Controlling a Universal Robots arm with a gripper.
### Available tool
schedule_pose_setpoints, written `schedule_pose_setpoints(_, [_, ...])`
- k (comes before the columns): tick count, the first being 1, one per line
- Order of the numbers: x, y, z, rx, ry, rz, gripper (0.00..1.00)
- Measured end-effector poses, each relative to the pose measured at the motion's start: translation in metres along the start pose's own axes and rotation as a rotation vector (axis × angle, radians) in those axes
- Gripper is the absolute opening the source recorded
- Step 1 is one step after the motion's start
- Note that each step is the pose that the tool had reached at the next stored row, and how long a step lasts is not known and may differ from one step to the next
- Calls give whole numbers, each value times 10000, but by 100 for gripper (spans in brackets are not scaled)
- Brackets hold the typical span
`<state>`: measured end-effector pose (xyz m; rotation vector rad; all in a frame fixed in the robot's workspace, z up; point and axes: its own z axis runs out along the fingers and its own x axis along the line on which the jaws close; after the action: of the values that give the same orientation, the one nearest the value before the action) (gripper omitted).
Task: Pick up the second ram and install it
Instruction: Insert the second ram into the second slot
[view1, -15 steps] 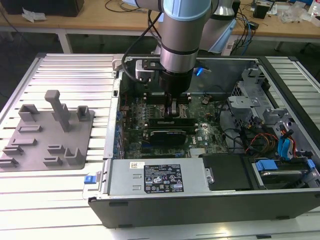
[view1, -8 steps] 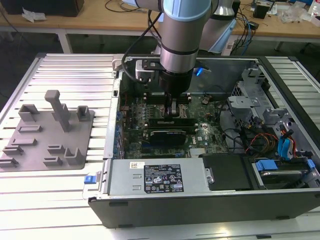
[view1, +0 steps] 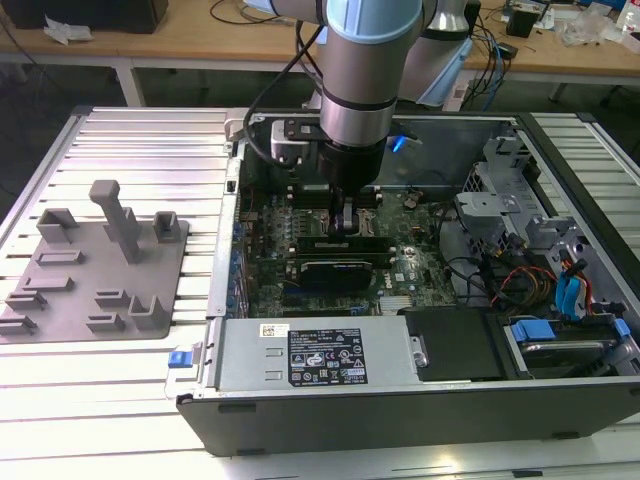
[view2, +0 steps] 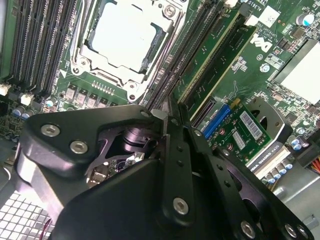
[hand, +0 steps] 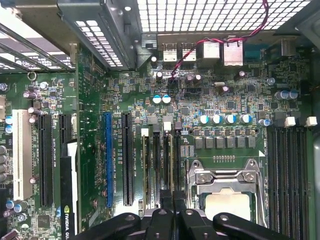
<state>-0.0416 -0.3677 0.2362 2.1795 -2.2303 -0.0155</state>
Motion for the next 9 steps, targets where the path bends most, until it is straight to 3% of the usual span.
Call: schedule_pose_setpoints(9, [0, 0, -12, 2, -2, -160, 9])
